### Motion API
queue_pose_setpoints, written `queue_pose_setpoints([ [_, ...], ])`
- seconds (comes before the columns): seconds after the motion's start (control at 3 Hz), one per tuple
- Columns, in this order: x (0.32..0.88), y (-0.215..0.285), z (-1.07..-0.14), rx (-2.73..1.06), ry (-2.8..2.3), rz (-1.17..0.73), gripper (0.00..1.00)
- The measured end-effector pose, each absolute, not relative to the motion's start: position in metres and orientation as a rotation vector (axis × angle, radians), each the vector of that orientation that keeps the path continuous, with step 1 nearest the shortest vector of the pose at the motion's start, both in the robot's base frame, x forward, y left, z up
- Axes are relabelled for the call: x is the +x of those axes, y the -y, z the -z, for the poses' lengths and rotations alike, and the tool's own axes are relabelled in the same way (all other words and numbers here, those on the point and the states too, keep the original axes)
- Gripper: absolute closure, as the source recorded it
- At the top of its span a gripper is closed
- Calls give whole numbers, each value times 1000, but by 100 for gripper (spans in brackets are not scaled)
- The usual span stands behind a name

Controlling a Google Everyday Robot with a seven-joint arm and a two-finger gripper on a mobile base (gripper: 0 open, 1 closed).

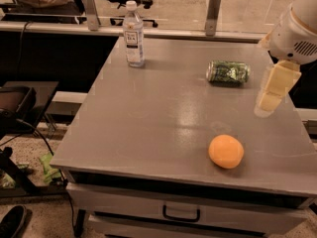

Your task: Pick green can

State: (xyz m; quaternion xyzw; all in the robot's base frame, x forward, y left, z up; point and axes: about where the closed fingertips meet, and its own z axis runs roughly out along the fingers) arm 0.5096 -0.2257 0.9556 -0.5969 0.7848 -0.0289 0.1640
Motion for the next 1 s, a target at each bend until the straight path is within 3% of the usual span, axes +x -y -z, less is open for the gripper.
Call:
queue_pose_setpoints([
  [1.0, 625, 244, -915, -1723, -2271, 51, 0],
])
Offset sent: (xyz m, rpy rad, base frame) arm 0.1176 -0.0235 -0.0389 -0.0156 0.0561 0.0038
